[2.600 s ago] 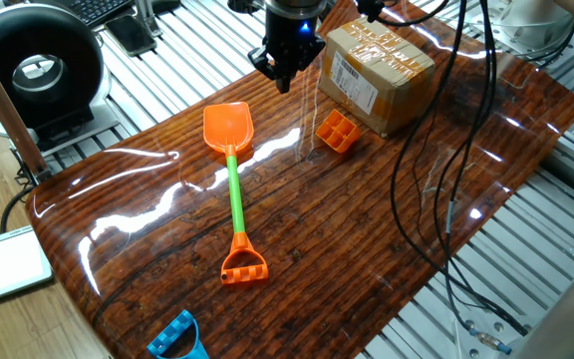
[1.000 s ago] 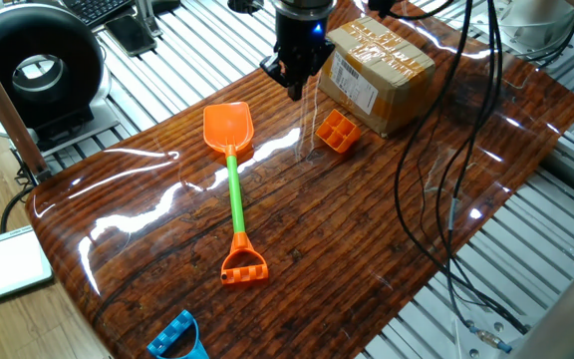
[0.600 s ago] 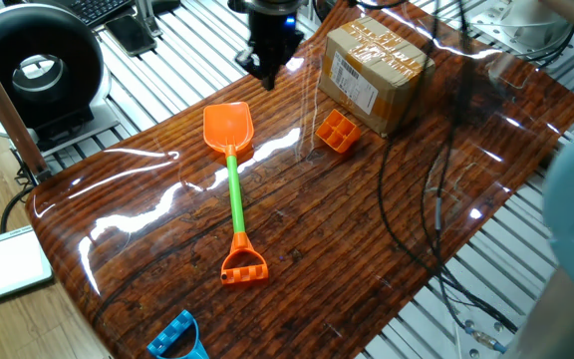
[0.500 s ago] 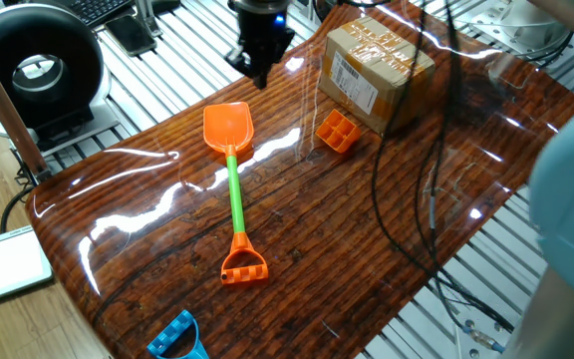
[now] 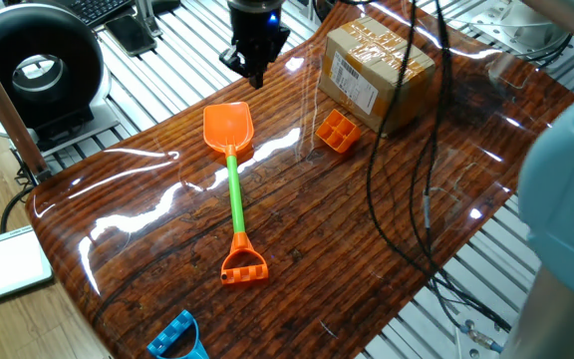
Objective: Use a shovel to scoop up an object
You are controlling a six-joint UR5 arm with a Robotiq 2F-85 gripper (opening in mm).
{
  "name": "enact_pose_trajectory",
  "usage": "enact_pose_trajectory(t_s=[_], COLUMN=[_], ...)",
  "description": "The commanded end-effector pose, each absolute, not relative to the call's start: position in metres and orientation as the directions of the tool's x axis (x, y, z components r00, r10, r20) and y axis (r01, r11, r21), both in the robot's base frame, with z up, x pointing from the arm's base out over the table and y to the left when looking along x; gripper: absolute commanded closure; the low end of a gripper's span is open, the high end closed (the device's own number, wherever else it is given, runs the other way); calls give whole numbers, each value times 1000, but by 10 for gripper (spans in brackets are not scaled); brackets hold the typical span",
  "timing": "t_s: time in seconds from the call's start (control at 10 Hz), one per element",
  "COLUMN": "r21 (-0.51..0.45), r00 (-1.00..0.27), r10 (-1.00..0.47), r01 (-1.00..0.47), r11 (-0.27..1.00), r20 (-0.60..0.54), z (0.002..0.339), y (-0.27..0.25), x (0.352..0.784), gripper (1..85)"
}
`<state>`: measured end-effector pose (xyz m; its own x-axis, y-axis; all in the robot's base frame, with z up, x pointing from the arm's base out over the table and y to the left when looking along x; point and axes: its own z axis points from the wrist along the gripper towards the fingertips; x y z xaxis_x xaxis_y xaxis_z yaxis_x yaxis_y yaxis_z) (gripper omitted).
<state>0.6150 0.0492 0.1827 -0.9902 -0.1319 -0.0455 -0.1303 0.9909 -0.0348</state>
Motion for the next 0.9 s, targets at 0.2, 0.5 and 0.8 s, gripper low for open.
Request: enact_pose_trajectory(t_s=[0.2, 0.5, 0.8], r21=[65, 54, 64], r00=[-973, -974, -969], r10=[-208, -189, -208], r01=[-215, -197, -218], r11=[974, 979, 974], r20=[-98, -121, -132], z=[178, 160, 157], y=[90, 108, 95], x=[630, 637, 624], gripper=[477, 473, 473])
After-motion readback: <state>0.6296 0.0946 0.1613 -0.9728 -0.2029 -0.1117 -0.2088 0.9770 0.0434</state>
